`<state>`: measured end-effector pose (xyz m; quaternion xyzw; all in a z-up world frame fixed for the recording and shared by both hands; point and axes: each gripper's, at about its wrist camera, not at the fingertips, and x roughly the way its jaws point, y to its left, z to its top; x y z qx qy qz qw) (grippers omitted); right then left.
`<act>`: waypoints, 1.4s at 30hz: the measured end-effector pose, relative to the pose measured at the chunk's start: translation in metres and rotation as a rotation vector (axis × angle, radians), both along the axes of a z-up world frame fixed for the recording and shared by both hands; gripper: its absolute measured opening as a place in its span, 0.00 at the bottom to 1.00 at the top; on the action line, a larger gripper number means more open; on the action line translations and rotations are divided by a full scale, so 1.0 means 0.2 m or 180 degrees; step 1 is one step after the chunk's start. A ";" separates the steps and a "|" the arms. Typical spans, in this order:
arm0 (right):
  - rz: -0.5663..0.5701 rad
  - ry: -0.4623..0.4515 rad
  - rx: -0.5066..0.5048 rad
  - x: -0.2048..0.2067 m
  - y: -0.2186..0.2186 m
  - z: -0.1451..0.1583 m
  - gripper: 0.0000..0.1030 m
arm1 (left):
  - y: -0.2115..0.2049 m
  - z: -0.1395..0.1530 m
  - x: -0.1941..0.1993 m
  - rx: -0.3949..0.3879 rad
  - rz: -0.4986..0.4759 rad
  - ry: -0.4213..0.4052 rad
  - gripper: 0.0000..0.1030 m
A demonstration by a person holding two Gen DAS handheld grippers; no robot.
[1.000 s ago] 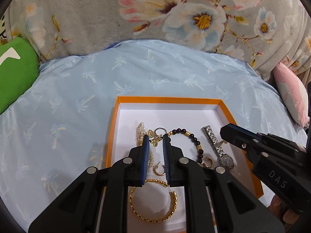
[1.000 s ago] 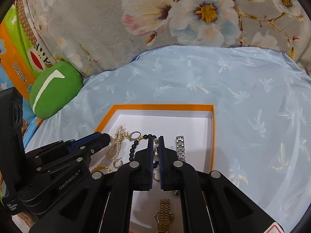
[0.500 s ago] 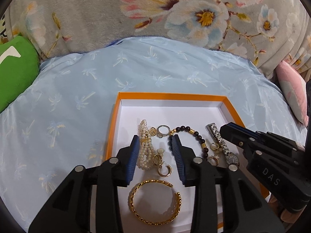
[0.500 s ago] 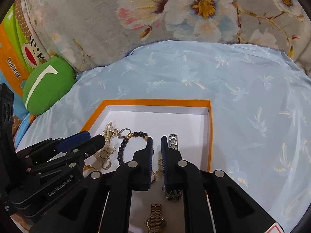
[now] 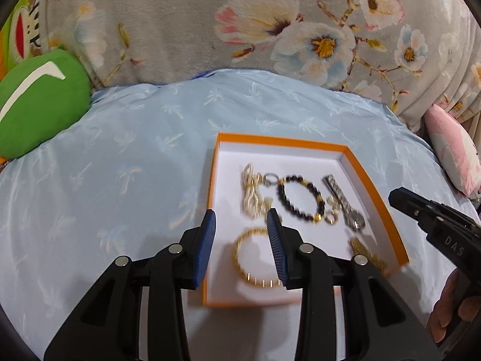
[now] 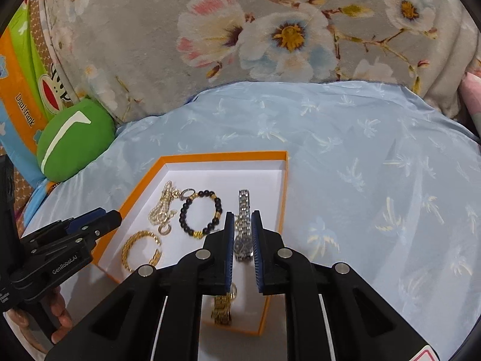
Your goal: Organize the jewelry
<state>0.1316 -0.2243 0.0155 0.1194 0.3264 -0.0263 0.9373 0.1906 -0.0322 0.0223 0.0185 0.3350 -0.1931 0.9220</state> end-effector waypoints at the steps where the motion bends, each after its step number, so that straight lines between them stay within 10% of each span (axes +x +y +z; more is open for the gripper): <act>1: -0.0012 -0.0013 -0.0007 -0.06 0.01 0.00 0.19 | 0.01 -0.01 -0.04 0.0009 0.0001 -0.0005 0.33; 16: -0.0012 0.0252 0.0021 -0.49 0.25 -0.15 0.39 | 0.09 -0.12 -0.49 0.0182 0.0081 0.0170 0.41; 28: -0.0161 0.0274 -0.0222 -0.52 0.33 -0.14 0.65 | 0.08 -0.14 -0.52 0.0261 0.0271 0.0236 0.43; 42: -0.0219 0.0329 -0.0412 -0.53 0.39 -0.14 0.71 | 0.07 -0.14 -0.53 0.0418 0.0432 0.0193 0.51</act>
